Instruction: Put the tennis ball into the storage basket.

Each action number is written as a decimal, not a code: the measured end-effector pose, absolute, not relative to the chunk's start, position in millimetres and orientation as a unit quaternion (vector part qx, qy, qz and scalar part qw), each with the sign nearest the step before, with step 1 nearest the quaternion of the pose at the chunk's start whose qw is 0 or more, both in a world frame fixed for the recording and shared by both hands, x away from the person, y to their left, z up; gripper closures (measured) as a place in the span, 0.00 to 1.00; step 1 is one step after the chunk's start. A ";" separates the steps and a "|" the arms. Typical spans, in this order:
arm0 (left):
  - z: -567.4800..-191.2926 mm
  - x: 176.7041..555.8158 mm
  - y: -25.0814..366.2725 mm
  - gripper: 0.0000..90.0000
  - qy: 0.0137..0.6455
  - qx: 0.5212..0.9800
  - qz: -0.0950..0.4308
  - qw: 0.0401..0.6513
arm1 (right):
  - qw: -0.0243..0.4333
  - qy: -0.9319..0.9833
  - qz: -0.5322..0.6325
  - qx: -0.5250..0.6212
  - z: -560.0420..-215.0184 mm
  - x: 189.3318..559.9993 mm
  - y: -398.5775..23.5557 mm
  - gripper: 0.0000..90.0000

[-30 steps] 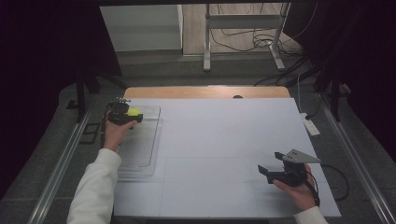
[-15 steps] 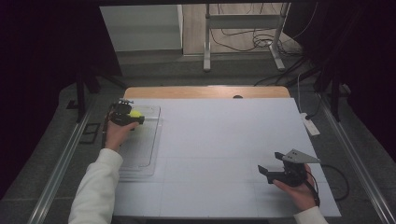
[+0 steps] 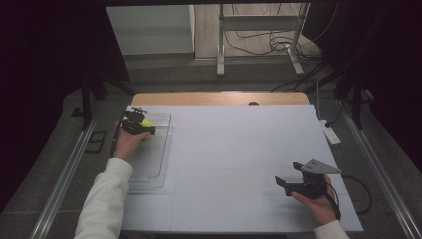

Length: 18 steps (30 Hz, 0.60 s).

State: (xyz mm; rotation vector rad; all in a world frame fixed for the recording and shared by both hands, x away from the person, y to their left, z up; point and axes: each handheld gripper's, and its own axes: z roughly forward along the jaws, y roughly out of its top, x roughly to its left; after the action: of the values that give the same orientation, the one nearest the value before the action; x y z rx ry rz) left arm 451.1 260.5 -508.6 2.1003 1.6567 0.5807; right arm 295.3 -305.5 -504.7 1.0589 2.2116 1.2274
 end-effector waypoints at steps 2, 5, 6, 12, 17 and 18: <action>-508.6 451.1 260.5 0.29 0.593 0.752 0.208 0.200 | 0.198 0.790 0.439 0.379 -504.7 295.4 -305.5 0.13; -509.0 451.0 259.4 0.29 0.592 0.753 0.211 0.195 | 0.198 0.791 0.437 0.380 -504.8 295.5 -305.6 0.13; -509.0 451.0 259.4 0.28 0.592 0.753 0.211 0.195 | 0.198 0.791 0.436 0.380 -504.6 295.5 -305.8 0.13; -507.0 450.2 258.4 0.25 0.592 0.751 0.208 0.206 | 0.198 0.791 0.437 0.380 -504.6 295.4 -305.6 0.13; -501.0 448.0 256.5 0.19 0.588 0.744 0.217 0.230 | 0.198 0.791 0.437 0.380 -504.7 295.5 -305.7 0.13; -498.7 447.1 256.4 0.19 0.589 0.740 0.218 0.239 | 0.198 0.791 0.437 0.380 -504.8 295.6 -305.7 0.13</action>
State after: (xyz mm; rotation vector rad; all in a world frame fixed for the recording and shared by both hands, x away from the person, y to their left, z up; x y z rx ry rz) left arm 447.1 256.4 -498.7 2.0269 1.6141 0.5983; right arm 295.6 -305.7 -504.8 1.0627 2.2140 1.2229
